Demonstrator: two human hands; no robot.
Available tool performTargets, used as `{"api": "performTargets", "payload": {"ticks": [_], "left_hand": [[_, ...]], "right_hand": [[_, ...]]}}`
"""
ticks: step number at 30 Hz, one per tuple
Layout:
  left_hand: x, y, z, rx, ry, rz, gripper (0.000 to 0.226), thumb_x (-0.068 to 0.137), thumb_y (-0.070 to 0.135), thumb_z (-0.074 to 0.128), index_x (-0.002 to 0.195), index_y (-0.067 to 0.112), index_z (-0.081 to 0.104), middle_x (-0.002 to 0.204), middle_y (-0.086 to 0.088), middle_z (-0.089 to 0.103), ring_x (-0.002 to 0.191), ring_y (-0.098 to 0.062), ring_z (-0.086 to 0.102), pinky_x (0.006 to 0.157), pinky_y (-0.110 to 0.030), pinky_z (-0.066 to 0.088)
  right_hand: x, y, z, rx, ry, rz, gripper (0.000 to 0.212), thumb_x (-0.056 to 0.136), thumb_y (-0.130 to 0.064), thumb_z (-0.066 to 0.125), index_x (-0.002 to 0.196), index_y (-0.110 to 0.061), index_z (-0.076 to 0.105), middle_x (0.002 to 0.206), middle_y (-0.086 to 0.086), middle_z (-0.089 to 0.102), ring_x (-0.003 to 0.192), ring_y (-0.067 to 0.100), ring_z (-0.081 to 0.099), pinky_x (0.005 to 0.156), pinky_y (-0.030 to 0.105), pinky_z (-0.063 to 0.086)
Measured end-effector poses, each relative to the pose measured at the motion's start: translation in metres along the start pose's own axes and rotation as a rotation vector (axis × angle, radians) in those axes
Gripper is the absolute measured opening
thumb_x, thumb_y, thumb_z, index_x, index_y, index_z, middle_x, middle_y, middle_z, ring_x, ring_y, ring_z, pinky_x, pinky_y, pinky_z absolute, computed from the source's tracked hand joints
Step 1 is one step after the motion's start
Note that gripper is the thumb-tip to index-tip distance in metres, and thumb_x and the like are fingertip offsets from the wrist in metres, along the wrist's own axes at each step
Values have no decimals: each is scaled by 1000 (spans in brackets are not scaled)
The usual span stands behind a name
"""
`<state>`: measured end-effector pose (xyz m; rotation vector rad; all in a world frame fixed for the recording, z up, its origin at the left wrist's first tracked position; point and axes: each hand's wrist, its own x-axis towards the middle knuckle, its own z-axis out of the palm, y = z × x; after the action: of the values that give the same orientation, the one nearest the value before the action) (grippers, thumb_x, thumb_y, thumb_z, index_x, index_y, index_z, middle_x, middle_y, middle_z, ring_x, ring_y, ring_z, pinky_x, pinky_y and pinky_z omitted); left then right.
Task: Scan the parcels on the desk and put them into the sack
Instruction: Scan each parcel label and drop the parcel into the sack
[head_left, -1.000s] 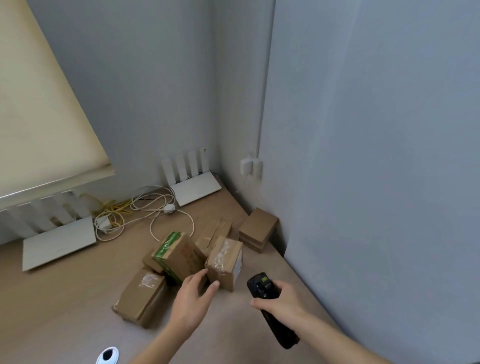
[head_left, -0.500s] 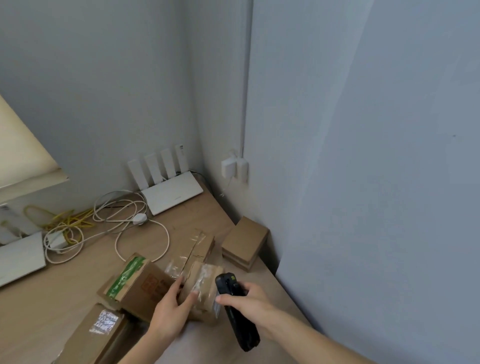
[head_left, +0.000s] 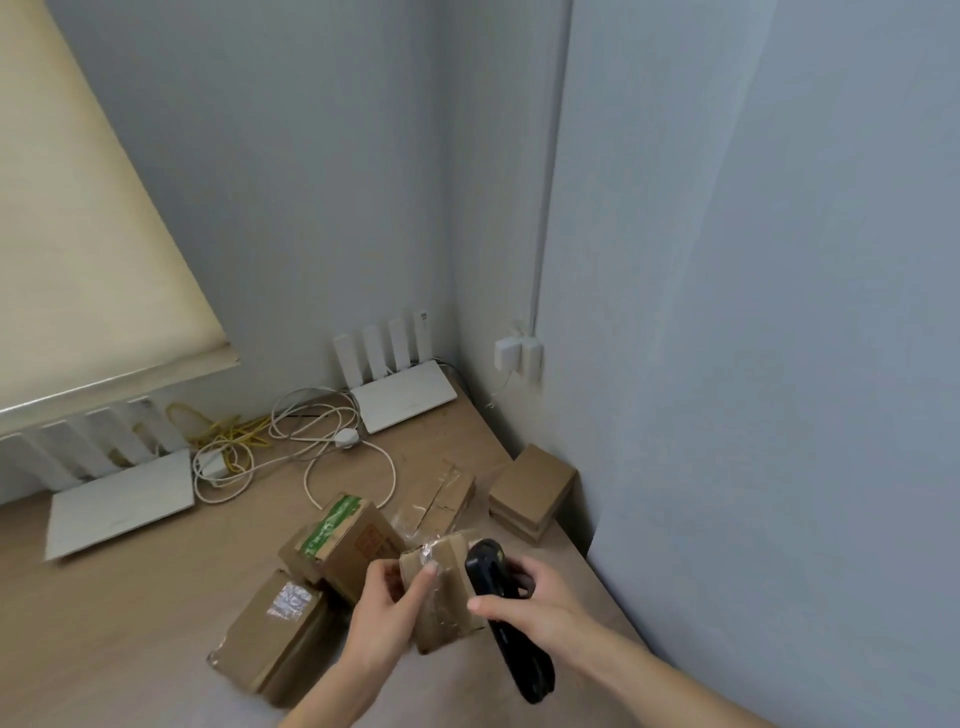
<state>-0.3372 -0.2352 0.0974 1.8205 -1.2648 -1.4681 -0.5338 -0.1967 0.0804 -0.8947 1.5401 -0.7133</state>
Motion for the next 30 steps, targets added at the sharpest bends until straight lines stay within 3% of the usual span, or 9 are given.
{"api": "performTargets", "payload": {"ticks": [3, 7, 9, 11, 14, 18, 23, 26, 30], "left_hand": [[-34, 5, -18, -65, -4, 15, 58, 80, 66, 67, 126, 36, 46, 123, 5, 56, 115, -20, 57, 99, -40, 50], [-86, 7, -47, -152, 13, 25, 70, 58, 82, 71, 107, 36, 56, 107, -3, 66, 97, -24, 67, 88, -46, 56], [-120, 7, -61, -177, 18, 66, 67, 59, 75, 79, 105, 32, 56, 108, -6, 63, 98, -25, 65, 89, -48, 55], [-154, 5, -76, -195, 29, 113, 63, 69, 55, 84, 114, 24, 53, 113, -6, 59, 99, -21, 62, 90, -46, 54], [-201, -7, -104, -236, -15, 136, 85, 71, 42, 89, 141, 19, 47, 113, 2, 62, 99, -17, 64, 91, -41, 56], [-262, -27, -143, -247, -100, 177, 99, 43, 47, 95, 131, 18, 61, 111, -4, 73, 96, -22, 73, 71, -35, 60], [-329, -32, -170, -250, -59, 220, 100, 32, 42, 96, 120, 13, 57, 111, -7, 71, 94, -23, 73, 68, -37, 61], [-362, -31, -182, -245, -66, 259, 85, 40, 37, 90, 116, 11, 63, 102, -9, 76, 85, -24, 76, 61, -35, 59], [-400, -23, -200, -272, -48, 323, 72, 48, 41, 83, 113, 14, 70, 97, -5, 78, 84, -24, 75, 68, -37, 60]], "right_hand": [[-38, -18, 8, -52, -37, -93, 81, 61, -45, 95, 134, -28, 63, 122, -12, 70, 114, 2, 63, 93, 17, 48], [-99, -39, 27, -65, -20, -179, 81, 53, -53, 94, 126, -26, 71, 113, -11, 76, 107, 0, 68, 90, 15, 51], [-135, -48, 40, -71, -3, -225, 76, 52, -55, 93, 121, -27, 74, 109, -11, 78, 104, 2, 70, 88, 16, 52], [-174, -55, 56, -75, 3, -267, 65, 57, -50, 93, 116, -29, 77, 107, -11, 78, 103, 4, 70, 85, 15, 52], [-231, -61, 79, -80, -4, -313, 51, 68, -40, 94, 114, -29, 77, 109, -12, 78, 103, 2, 70, 82, 11, 51], [-299, -68, 105, -85, 2, -390, 50, 70, -38, 92, 116, -26, 77, 111, -6, 78, 109, 12, 72, 94, 26, 56], [-370, -79, 128, -145, -29, -458, 40, 77, -32, 91, 114, -31, 76, 111, -12, 77, 107, 4, 70, 88, 21, 57], [-403, -86, 133, -189, -47, -498, 41, 77, -30, 91, 115, -30, 76, 110, -11, 78, 106, 4, 70, 83, 18, 55], [-431, -97, 129, -307, -30, -538, 52, 72, -29, 94, 120, -28, 75, 108, -13, 78, 103, 3, 71, 88, 19, 56]]}}
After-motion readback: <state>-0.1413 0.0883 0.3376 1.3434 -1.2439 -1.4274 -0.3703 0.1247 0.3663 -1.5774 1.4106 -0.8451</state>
